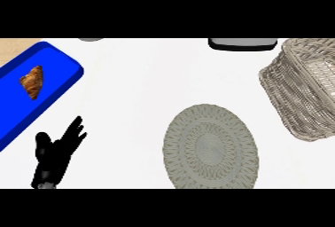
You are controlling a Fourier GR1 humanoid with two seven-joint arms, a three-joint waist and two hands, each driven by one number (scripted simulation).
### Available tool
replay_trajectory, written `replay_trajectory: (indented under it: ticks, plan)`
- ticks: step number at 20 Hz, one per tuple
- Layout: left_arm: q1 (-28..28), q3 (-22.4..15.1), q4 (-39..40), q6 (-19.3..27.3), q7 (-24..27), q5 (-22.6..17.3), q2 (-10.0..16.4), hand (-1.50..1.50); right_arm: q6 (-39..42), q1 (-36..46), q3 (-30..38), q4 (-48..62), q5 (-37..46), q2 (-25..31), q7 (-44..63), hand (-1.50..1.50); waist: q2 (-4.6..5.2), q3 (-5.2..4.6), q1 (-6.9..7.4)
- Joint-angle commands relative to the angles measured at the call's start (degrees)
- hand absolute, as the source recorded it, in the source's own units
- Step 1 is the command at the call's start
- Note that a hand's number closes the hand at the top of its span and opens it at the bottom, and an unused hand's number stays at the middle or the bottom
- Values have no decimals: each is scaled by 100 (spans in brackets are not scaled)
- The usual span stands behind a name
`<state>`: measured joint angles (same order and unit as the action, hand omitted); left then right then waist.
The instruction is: Pick the tomato from the placemat and place it in the basket
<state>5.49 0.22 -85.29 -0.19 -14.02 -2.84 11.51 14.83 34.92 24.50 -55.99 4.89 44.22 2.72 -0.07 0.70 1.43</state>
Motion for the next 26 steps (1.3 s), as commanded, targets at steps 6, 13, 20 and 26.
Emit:
replay_trajectory:
  ticks: [6, 13, 20, 26]
  plan:
    - [471, -216, 245, -68, -22, 84, -183, 0, -262, -54, -417, 1219, 1061, 629, -1503, -150, 68, -60, 31]
    - [202, -108, 448, -31, -60, 163, -148, 0, -301, 693, -136, 2453, 1045, 954, -2236, -150, 79, -59, 51]
    - [372, -20, 255, -66, -96, 125, -82, 0, -190, 961, 487, 3291, 617, 1365, -2225, -150, 82, -54, 55]
    - [69, 20, 499, -89, -113, 93, -126, 0, 155, 810, 736, 3900, 563, 2213, -2147, -150, 108, -49, -2]
